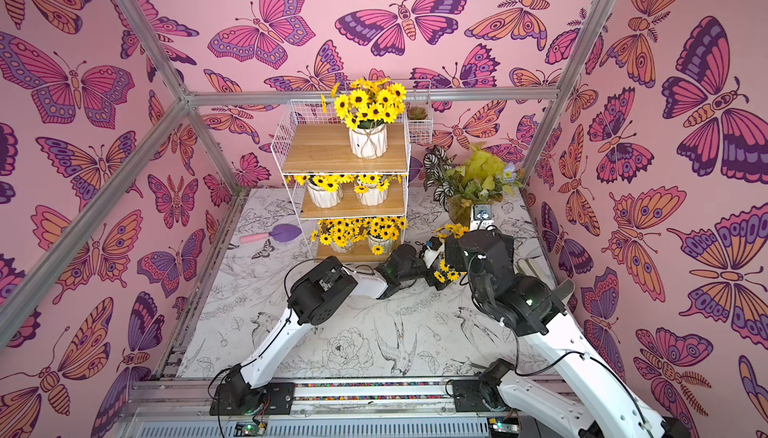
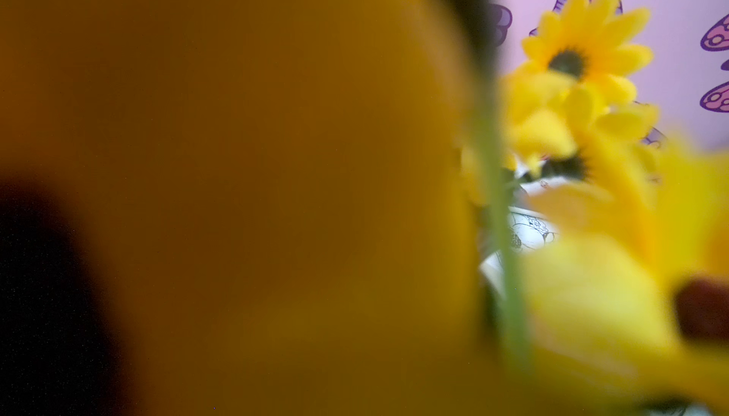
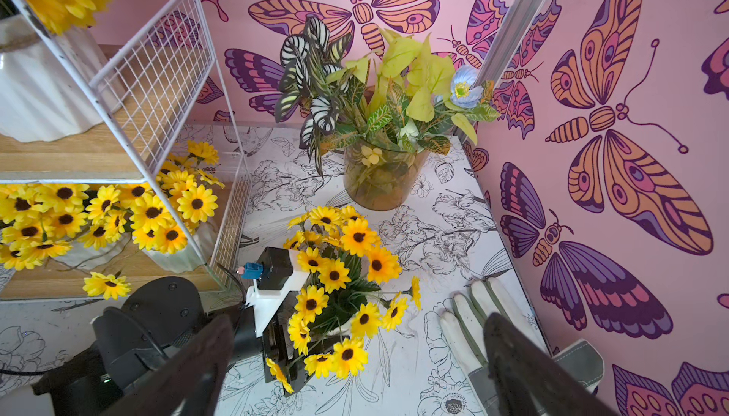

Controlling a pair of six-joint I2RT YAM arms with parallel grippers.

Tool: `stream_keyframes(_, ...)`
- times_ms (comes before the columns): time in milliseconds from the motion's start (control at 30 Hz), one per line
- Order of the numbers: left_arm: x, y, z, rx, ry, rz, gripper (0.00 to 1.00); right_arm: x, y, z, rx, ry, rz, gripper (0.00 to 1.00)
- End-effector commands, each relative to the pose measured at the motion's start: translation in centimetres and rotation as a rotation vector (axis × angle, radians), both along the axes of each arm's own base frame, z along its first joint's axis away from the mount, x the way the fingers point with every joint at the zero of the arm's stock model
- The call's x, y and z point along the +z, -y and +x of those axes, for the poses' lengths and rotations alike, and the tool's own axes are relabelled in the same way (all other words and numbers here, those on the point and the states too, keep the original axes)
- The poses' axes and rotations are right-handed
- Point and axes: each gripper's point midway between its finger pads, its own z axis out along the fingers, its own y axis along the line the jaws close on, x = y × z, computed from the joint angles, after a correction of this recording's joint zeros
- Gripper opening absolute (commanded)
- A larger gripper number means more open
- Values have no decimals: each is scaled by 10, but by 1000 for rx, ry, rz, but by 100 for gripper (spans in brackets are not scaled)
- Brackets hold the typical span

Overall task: Take the sunflower pots off the shelves
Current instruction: Place the sunflower pot at the center of the board.

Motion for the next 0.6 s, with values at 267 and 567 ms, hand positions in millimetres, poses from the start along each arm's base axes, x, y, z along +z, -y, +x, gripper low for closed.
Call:
stream_keyframes(267,-65,-28,-6,70,-145,241,100,-11,-1,-3,-7,-28,41,99)
stream_keyframes(567,-30,-16,-2,50,-69,39,100,-18,2,-7,-10,-39,36,99)
